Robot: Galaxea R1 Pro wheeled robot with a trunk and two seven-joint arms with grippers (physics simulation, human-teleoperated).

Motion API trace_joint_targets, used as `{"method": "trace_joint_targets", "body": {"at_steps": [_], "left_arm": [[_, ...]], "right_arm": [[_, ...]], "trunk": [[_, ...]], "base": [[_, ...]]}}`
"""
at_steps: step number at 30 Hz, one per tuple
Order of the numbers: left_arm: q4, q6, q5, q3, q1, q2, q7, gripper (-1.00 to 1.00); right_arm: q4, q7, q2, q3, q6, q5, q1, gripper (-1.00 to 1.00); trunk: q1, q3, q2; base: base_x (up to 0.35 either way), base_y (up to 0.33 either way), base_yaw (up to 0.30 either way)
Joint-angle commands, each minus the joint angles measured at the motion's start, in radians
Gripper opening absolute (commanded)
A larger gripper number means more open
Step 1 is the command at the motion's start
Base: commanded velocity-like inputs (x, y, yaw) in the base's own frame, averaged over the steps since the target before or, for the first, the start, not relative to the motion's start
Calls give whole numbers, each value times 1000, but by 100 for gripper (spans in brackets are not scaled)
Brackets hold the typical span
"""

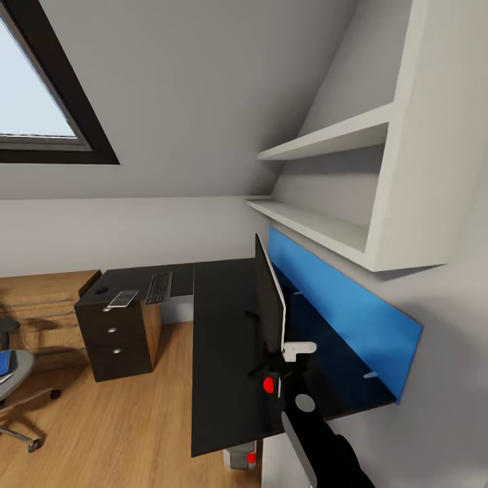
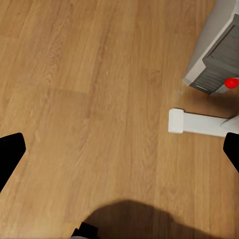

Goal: In the bedroom, organize the workspace by keeping the computer under the desk, ensuring the monitor is on the desk, placing the keyboard on the desk next to the monitor, placing the mouse on the desk next to the keyboard, moving the folder from the swivel chair onto the desk next to the mouse, stacking the notebook on top of the folder with the pen on top of the notebook, and positioning the swivel chair next to the desk.

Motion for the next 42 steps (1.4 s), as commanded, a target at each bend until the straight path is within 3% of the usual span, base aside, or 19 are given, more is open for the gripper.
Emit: {"method": "trace_joint_targets", "body": {"at_steps": [1, 15, 42], "left_arm": [[0, -4, 3, -8, 0, 1, 8, 100], [0, -4, 4, -8, -1, 1, 8, 100], [0, -5, 4, -8, 0, 1, 8, 100]], "right_arm": [[1, -6, -1, 2, -2, 0, -1, 100], [2, -7, 0, 2, -2, 0, 0, 100], [5, -6, 0, 2, -2, 0, 0, 100]], "trunk": [[0, -1, -1], [0, 11, -1], [0, 17, -1]], "base": [[4, 0, -50], [1, 0, -130], [0, 0, -18]]}}
